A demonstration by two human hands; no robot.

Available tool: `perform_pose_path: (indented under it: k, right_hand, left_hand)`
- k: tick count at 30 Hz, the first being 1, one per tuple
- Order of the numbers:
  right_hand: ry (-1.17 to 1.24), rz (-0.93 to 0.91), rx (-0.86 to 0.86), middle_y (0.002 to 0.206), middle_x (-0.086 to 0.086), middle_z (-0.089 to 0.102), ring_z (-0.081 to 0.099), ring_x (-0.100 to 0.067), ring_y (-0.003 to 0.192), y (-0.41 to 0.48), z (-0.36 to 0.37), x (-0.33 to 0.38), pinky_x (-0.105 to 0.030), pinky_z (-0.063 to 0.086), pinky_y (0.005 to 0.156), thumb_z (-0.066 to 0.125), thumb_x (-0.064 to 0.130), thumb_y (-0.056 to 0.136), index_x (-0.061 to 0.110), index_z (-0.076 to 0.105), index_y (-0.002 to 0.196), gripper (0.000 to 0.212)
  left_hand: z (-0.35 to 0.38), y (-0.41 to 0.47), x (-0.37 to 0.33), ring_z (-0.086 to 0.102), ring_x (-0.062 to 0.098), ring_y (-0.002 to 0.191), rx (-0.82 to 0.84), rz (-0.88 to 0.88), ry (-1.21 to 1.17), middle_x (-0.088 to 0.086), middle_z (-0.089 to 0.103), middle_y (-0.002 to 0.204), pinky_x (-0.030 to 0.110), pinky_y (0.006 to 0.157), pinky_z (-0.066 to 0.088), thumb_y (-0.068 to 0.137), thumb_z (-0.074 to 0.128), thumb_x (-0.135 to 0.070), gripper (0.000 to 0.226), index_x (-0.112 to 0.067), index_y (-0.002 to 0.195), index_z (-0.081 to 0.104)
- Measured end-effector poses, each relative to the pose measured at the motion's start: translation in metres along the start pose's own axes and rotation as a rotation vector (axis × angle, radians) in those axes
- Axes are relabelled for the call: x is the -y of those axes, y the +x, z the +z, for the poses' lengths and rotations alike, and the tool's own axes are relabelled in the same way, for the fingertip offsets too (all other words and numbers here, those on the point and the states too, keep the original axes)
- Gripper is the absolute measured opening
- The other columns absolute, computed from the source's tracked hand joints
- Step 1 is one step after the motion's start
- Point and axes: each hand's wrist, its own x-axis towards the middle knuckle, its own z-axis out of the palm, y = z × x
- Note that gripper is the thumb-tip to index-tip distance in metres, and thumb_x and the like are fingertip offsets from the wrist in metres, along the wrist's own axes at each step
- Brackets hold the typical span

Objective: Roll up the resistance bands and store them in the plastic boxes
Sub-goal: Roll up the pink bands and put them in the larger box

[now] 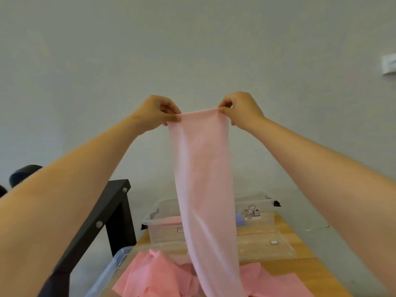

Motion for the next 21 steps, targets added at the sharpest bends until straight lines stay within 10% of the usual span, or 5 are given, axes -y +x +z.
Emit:
perform_pose_path:
  k: [5, 11, 17, 21]
  right_hand:
    - [-0.064, -0.042, -0.267, 0.105, -0.004, 0.064, 0.059, -0.025, 0.09, 0.03, -0.034, 0.032, -0.031, 0.045, 0.073, 0.047, 0.01, 0.09, 0.012, 0.07, 0.095, 0.023]
    - [0.07, 0.037, -0.195, 0.08, -0.009, 0.07, 0.067, -0.028, 0.069, 0.035, -0.038, 0.038, -0.038, 0.056, 0.075, 0.048, 0.003, 0.086, 0.006, 0.071, 0.086, 0.024]
    - [0.356, 0.252, 0.198, 0.066, -0.014, 0.066, 0.065, -0.016, 0.048, 0.021, -0.008, 0.018, -0.024, 0.058, 0.061, 0.05, -0.005, 0.09, -0.001, 0.067, 0.087, 0.018]
    - [0.319, 0.365, 0.343, 0.093, -0.018, 0.072, 0.071, -0.025, 0.083, -0.001, 0.053, -0.016, -0.03, 0.056, 0.085, 0.059, -0.006, 0.085, -0.002, 0.071, 0.098, 0.018]
  left_hand:
    - [-0.039, 0.026, -0.038, 0.054, -0.004, 0.059, -0.227, 0.14, 0.163, -0.007, 0.063, 0.073, 0.017, 0.061, 0.042, 0.079, 0.075, -0.012, 0.006, -0.014, 0.082, 0.07]
    - [-0.042, 0.027, -0.046, 0.049, 0.004, 0.036, -0.134, 0.055, 0.163, 0.006, 0.065, 0.073, 0.018, 0.045, 0.043, 0.081, 0.072, -0.008, 0.01, -0.014, 0.076, 0.067]
    - [-0.013, 0.017, -0.01, 0.063, 0.008, 0.047, 0.078, -0.155, -0.034, 0.009, 0.065, 0.069, 0.019, 0.052, 0.054, 0.088, 0.065, -0.002, 0.003, -0.003, 0.086, 0.066]
    - [0.042, 0.001, 0.051, 0.069, 0.025, 0.084, 0.204, -0.306, -0.052, 0.021, 0.07, 0.095, 0.027, 0.079, 0.058, 0.087, 0.063, 0.003, 0.005, 0.001, 0.089, 0.067]
